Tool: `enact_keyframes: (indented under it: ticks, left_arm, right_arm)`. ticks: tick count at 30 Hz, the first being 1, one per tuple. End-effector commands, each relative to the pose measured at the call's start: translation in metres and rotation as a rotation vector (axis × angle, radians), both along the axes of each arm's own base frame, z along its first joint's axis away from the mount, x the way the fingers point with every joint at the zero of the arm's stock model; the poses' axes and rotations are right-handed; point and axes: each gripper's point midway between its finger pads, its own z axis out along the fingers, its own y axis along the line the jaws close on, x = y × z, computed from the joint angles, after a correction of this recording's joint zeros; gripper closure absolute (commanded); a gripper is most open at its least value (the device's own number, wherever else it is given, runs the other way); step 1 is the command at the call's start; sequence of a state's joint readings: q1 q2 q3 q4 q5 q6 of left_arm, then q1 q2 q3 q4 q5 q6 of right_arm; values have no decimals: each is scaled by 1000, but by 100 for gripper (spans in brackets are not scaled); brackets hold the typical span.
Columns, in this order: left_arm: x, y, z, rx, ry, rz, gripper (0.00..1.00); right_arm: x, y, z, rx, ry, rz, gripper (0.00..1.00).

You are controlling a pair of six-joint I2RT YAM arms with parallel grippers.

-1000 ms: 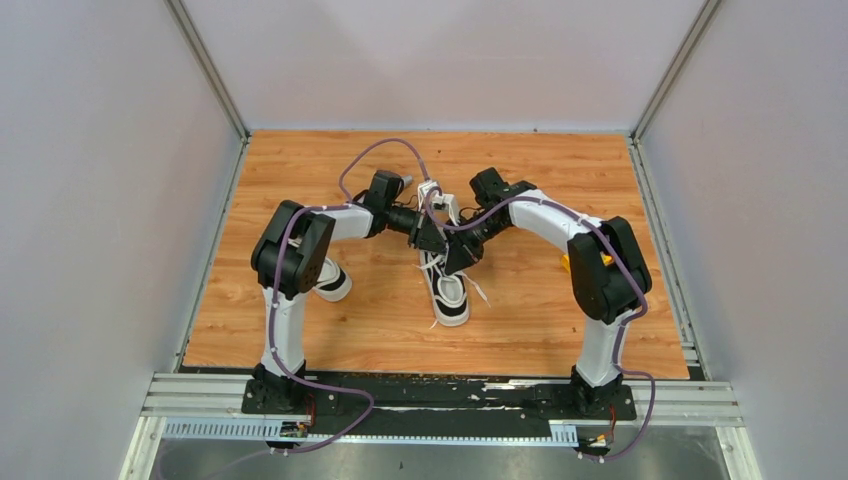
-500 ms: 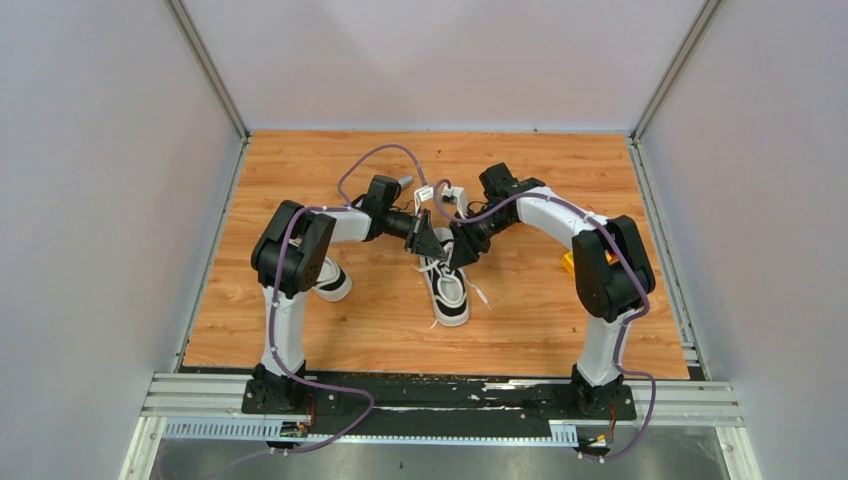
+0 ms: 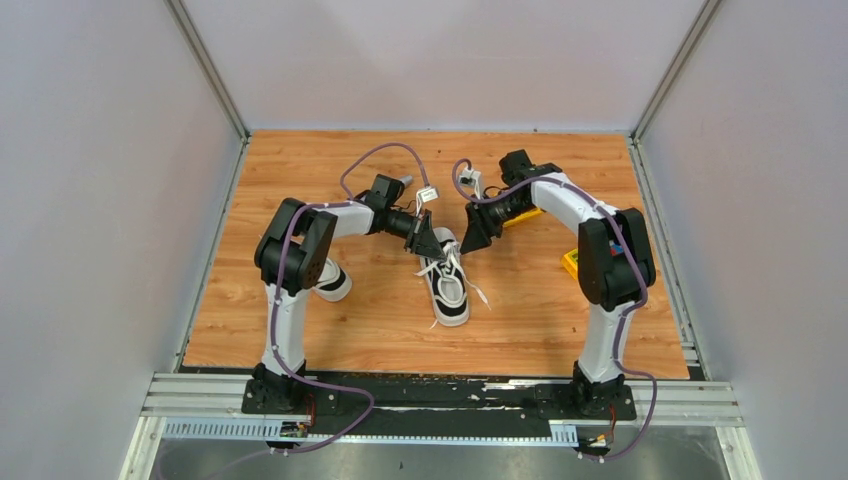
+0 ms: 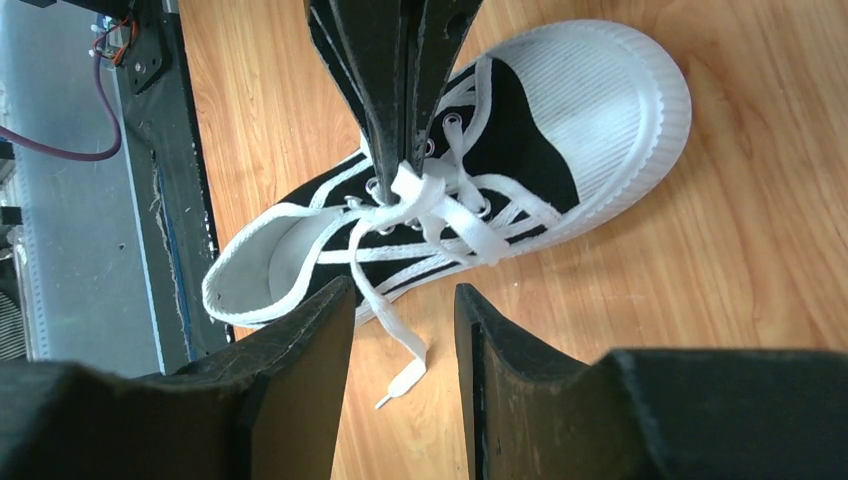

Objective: Tie the shoes
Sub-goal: Cross the shoelace with the shoelace.

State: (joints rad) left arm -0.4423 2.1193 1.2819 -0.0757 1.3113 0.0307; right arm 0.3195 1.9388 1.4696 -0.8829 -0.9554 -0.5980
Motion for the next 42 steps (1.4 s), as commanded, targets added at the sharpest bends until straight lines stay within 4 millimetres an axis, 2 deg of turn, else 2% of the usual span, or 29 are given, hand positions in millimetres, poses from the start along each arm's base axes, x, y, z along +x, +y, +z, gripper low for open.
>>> enact_keyframes:
  ticks: [1, 13, 15, 18, 24, 29, 42]
  left_arm:
    - [4, -2, 6, -34, -14, -25, 100]
    - [1, -2, 8, -46, 4, -37, 100]
    - [1, -2, 9, -50, 7, -40, 100]
    - [1, -2, 9, -52, 11, -43, 100]
    - [1, -3, 11, -55, 6, -44, 100]
    - [3, -3, 11, -55, 7, -42, 100]
    - [-1, -2, 13, -51, 12, -48, 100]
  right_arm:
    - [6, 16, 7, 89, 2, 58, 58]
    - [-3, 28, 1, 111, 15, 123, 59]
    - [-1, 27, 0, 91, -10, 128, 61]
    - [1, 25, -1, 74, -32, 141, 71]
    - [-11, 16, -7, 42, -40, 191, 75]
    - [-17, 24, -11, 65, 20, 204, 76]
    - [1, 41, -10, 93, -2, 169, 76]
